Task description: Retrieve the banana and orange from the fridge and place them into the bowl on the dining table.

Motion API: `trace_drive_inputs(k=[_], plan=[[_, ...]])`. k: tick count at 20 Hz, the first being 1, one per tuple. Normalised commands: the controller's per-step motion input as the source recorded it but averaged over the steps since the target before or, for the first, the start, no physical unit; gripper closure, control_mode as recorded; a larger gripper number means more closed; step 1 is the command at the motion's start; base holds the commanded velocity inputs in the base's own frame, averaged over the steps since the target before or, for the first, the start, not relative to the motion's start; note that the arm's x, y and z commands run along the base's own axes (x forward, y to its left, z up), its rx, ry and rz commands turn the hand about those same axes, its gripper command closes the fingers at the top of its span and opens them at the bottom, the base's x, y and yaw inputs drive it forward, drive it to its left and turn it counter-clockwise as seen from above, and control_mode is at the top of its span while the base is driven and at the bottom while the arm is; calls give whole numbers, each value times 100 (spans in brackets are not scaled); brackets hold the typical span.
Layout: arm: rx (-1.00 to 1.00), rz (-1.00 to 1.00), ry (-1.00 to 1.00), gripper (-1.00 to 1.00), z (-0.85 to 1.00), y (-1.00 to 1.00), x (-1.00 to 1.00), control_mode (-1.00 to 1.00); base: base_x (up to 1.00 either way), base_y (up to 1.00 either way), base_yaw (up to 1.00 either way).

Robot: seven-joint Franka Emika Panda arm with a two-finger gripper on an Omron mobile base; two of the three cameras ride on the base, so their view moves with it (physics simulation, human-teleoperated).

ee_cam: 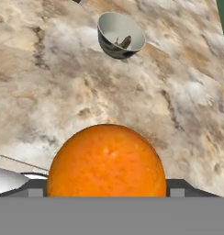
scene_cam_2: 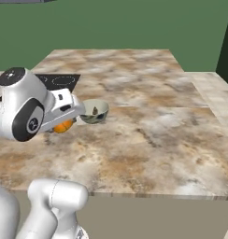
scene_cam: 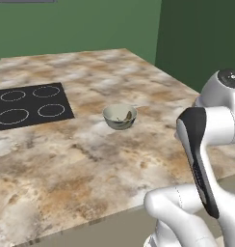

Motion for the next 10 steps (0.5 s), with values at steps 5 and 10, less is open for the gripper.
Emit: trace_drive_inputs(k=[5,10], plan=[[13,-9,0,100,0,40,75,-100,0,0,0],[15,-6,1,100,0,34,75,-100,0,0,0]])
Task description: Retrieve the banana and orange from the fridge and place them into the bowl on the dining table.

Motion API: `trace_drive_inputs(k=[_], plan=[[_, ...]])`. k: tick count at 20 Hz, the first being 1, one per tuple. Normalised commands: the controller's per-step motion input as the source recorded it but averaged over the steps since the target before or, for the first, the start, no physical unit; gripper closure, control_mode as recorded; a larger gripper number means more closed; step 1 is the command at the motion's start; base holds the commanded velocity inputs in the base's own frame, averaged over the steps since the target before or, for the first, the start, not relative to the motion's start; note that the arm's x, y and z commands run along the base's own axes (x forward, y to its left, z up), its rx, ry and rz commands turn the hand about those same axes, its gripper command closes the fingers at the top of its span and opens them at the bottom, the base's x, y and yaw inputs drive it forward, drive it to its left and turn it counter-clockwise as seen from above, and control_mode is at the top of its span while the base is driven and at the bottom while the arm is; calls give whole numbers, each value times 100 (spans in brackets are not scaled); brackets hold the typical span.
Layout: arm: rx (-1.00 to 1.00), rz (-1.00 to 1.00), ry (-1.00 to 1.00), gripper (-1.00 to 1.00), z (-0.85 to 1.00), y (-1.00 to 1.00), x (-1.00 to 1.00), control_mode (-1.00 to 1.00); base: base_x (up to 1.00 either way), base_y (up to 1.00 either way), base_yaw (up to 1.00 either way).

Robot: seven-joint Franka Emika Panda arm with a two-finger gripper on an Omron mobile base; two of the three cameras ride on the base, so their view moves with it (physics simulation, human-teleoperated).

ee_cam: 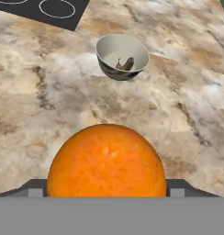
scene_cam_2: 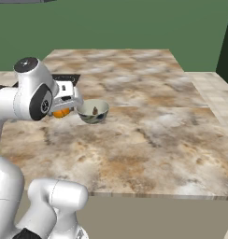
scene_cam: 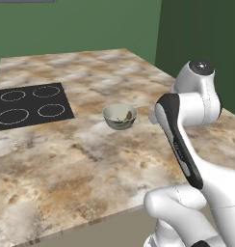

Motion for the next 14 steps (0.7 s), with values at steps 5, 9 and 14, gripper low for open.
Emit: trace_drive_inputs(k=[5,9,14], plan=[[18,-1,5,100,0,7,72,-100,0,0,0],[17,0,1,100,0,3,71,-100,0,0,0],[3,0,0,100,-12,13,57,-100,0,0,0]])
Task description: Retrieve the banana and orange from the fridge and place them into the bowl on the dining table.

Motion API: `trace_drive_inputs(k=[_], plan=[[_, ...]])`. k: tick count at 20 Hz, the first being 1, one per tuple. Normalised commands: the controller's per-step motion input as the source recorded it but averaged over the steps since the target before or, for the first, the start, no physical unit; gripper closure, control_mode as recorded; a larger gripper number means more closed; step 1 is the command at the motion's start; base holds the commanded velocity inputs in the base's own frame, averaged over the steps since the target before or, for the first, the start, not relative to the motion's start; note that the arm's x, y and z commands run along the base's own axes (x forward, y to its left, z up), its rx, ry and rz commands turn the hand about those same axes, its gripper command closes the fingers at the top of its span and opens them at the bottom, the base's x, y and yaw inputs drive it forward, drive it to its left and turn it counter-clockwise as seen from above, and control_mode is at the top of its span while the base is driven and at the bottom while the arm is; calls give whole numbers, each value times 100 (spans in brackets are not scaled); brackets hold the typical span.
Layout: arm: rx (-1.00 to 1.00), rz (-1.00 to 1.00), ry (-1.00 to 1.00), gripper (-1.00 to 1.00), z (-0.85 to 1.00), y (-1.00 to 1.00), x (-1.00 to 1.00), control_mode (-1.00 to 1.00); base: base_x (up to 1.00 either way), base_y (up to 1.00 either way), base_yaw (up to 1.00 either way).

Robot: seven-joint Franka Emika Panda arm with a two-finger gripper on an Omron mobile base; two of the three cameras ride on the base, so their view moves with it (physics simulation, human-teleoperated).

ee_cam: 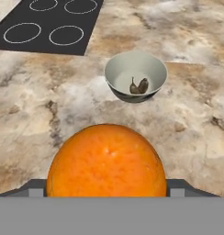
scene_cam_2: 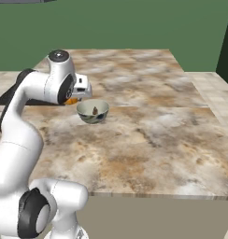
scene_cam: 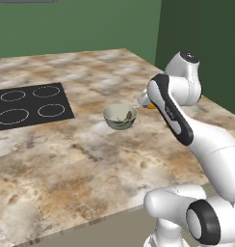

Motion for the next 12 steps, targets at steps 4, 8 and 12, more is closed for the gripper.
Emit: trace_drive_inputs(k=[4,8,12], plan=[[0,0,0,100,-20,23,54,-100,0,0,0],[0,0,0,100,-24,20,57,-100,0,0,0],[0,0,-2,100,-28,10,58,-100,0,0,0]])
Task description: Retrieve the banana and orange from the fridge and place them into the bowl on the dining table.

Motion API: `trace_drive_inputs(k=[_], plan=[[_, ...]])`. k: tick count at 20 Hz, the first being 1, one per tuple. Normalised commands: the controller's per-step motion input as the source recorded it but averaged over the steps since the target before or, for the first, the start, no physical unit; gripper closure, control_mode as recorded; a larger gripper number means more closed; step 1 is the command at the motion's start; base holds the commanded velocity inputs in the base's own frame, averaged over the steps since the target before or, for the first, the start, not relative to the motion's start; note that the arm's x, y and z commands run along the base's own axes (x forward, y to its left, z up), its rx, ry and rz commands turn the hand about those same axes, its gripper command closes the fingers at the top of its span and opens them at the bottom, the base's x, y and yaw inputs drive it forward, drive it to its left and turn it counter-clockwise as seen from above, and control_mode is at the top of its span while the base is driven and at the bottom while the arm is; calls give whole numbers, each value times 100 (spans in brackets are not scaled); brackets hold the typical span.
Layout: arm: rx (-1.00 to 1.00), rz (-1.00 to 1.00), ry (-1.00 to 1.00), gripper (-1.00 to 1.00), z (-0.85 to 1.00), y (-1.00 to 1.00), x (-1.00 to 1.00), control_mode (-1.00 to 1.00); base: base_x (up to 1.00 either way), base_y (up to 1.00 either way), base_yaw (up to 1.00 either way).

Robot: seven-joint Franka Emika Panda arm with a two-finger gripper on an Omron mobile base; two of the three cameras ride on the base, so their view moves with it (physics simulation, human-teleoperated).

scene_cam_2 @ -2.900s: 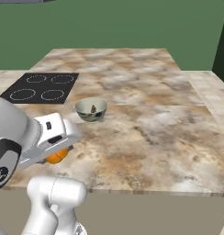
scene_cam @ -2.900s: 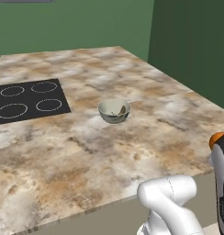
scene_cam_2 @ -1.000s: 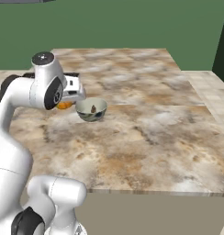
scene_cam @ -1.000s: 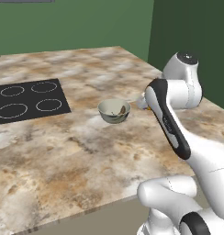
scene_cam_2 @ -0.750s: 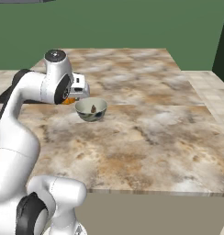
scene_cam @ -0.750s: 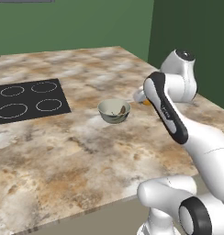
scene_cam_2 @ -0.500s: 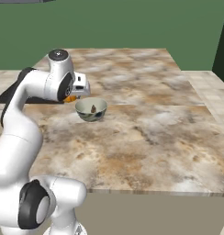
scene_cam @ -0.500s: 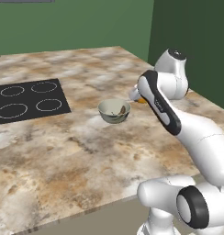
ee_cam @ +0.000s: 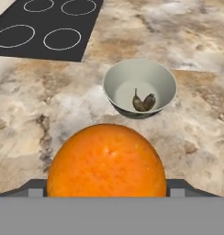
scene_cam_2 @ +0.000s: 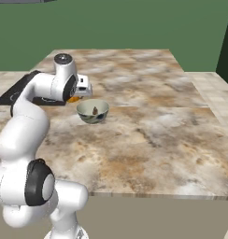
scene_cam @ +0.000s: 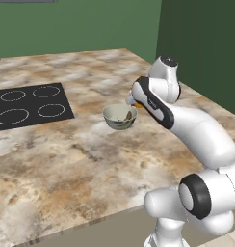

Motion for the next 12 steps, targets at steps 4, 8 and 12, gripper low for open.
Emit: trace_drive_inputs(k=[4,8,12], plan=[[0,0,-6,100,-41,2,59,-100,0,0,0],[0,0,-6,100,-40,0,50,-100,0,0,0],[0,0,-6,100,-36,0,43,-100,0,0,0]])
